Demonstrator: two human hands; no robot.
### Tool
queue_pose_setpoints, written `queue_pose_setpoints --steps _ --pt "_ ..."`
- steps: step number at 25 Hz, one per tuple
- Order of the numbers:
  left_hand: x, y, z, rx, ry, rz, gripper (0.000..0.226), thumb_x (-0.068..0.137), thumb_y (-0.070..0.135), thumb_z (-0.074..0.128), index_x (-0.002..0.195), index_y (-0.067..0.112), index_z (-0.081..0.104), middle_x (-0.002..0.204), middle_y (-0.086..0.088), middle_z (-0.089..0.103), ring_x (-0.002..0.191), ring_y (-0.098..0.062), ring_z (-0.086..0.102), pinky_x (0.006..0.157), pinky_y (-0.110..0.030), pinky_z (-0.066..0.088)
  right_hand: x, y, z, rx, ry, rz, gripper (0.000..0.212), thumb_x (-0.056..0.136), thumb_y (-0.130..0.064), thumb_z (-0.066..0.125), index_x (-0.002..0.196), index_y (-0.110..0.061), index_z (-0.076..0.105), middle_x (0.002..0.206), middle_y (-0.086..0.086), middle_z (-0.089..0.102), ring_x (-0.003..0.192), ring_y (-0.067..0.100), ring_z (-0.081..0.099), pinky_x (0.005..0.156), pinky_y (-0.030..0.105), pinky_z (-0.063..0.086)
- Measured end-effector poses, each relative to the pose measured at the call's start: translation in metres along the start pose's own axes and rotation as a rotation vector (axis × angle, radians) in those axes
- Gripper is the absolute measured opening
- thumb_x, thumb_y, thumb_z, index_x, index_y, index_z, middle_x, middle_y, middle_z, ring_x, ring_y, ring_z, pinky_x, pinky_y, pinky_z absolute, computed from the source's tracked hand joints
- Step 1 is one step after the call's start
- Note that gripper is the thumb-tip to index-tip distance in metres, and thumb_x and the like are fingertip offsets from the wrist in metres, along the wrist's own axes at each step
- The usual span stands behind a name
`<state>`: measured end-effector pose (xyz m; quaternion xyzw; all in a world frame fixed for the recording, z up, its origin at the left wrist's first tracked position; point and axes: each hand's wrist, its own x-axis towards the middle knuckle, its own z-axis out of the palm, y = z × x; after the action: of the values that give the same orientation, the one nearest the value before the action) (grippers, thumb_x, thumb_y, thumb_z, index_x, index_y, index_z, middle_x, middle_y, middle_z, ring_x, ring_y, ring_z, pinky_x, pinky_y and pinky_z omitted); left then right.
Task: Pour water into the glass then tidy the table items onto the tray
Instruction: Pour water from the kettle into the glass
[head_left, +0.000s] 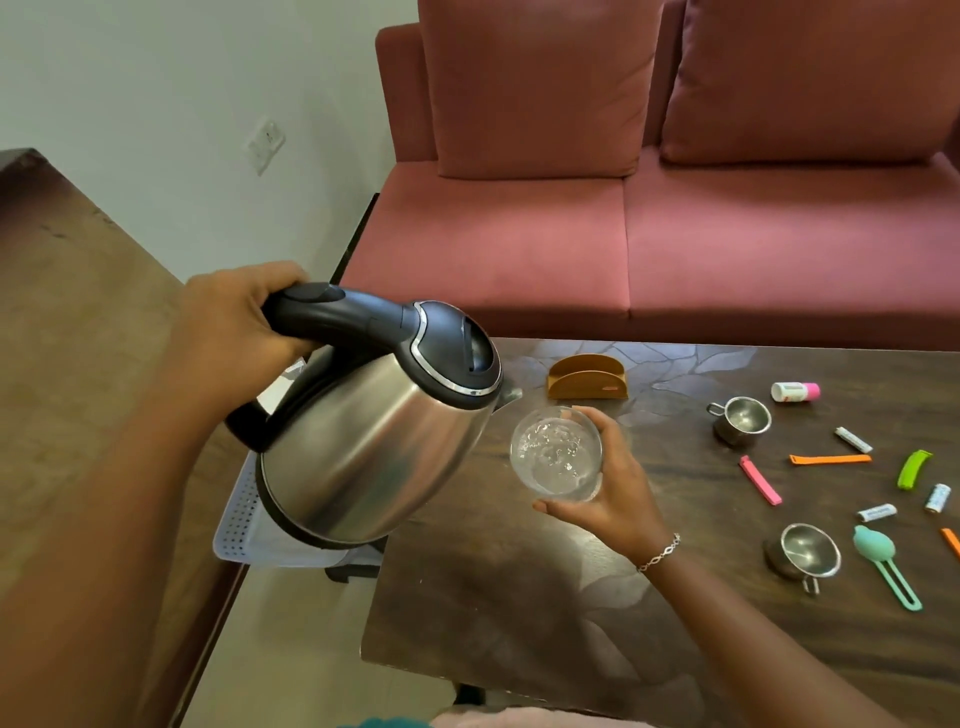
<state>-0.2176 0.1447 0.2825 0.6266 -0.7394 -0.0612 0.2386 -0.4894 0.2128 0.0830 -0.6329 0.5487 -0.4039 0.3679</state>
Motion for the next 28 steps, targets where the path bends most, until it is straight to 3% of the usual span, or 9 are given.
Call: queue_pose_setpoints --steps 5,9,12,16,19,21,24,28 --pt "0.001 -0.053 -0.012 -0.104 -0.167 -0.076 0.03 0.062 -0.013 0.071 0.072 0.014 0.062 0.062 -0.008 0.059 0.06 -0.026 0.056 0.06 -0.031 0.043 0.014 -0.013 0.027 -0.01 -0.029 -0.01 0.094 0.05 -0.03 0.088 0.124 -0.032 0.031 0.119 -0.015 0.046 0.108 -0.003 0.047 0.084 -0.002 0.036" --pt "-0.003 -0.111 -0.018 -0.222 -0.314 -0.249 0.04 0.058 -0.015 0.074 0.065 0.022 0.062 0.054 0.005 0.062 0.052 -0.007 0.057 0.049 -0.008 0.041 0.027 -0.023 0.052 0.009 -0.044 -0.013 0.094 0.047 -0.048 0.081 0.125 -0.034 0.031 0.122 -0.016 0.046 0.112 0.001 0.048 0.088 0.01 0.042" --pt "-0.012 -0.157 -0.01 -0.331 -0.378 -0.439 0.04 0.06 -0.018 0.072 0.063 0.02 0.061 0.044 0.01 0.06 0.048 -0.001 0.055 0.045 -0.006 0.039 0.038 -0.028 0.068 -0.003 -0.049 -0.021 0.094 0.046 -0.054 0.077 0.125 -0.036 0.03 0.123 -0.012 0.046 0.11 0.006 0.05 0.088 0.021 0.044" --pt "-0.026 -0.221 0.011 -0.488 -0.154 -0.764 0.035 0.065 -0.022 0.066 0.089 0.003 0.062 0.07 -0.005 0.059 0.072 -0.017 0.051 0.064 -0.021 0.041 0.055 -0.037 0.097 -0.02 -0.064 -0.016 0.096 0.044 -0.053 0.077 0.125 -0.03 0.032 0.12 -0.018 0.046 0.106 0.006 0.051 0.083 0.016 0.05" --pt "-0.042 -0.255 0.031 -0.602 0.033 -0.958 0.045 0.066 -0.025 0.061 0.098 0.006 0.056 0.068 -0.001 0.055 0.066 -0.014 0.05 0.054 -0.016 0.041 0.067 -0.044 0.118 -0.014 -0.089 -0.009 0.097 0.044 -0.049 0.078 0.126 -0.026 0.033 0.121 -0.012 0.047 0.106 0.006 0.05 0.082 0.019 0.049" --pt "-0.054 -0.272 0.047 -0.679 0.123 -1.037 0.046 0.067 -0.026 0.058 0.097 0.007 0.054 0.07 -0.003 0.056 0.066 -0.017 0.051 0.057 -0.02 0.044 0.073 -0.048 0.13 -0.012 -0.101 -0.006 0.097 0.043 -0.048 0.078 0.126 -0.027 0.033 0.12 -0.014 0.048 0.106 0.004 0.051 0.082 0.018 0.048" --pt "-0.064 -0.298 0.075 -0.778 0.245 -1.131 0.041 0.067 -0.027 0.055 0.089 0.008 0.054 0.082 -0.01 0.058 0.082 -0.022 0.052 0.072 -0.031 0.043 0.083 -0.055 0.151 0.013 -0.117 -0.004 0.095 0.043 -0.046 0.079 0.125 -0.029 0.033 0.119 -0.025 0.044 0.108 -0.008 0.048 0.083 0.005 0.044" --pt "-0.067 -0.322 0.107 -0.835 0.334 -1.21 0.044 0.068 -0.025 0.055 0.068 0.019 0.049 0.066 -0.004 0.053 0.078 -0.023 0.049 0.056 -0.026 0.041 0.093 -0.061 0.174 0.026 -0.114 -0.006 0.093 0.044 -0.038 0.081 0.124 -0.027 0.035 0.118 -0.029 0.043 0.107 -0.017 0.045 0.083 0.0 0.04"
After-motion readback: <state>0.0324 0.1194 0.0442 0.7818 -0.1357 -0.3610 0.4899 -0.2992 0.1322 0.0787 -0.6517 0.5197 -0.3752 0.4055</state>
